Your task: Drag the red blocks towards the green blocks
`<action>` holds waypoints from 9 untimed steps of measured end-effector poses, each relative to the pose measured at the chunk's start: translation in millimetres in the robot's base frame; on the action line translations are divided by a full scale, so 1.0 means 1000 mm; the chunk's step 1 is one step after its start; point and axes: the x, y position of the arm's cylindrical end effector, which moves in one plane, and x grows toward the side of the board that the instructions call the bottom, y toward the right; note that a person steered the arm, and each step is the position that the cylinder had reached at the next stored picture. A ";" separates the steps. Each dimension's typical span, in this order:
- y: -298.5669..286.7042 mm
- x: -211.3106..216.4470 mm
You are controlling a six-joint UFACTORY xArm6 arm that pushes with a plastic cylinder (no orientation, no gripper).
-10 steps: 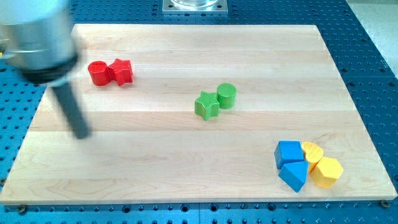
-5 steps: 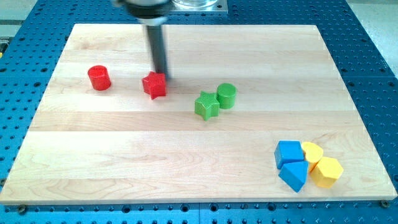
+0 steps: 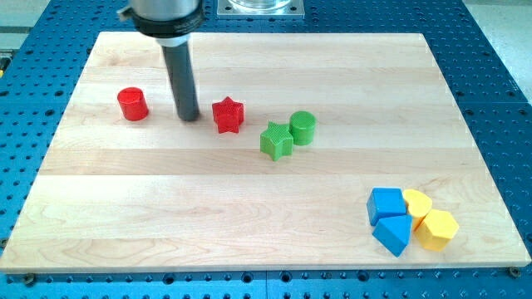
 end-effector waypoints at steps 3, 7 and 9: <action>-0.097 -0.105; -0.166 -0.039; -0.144 0.008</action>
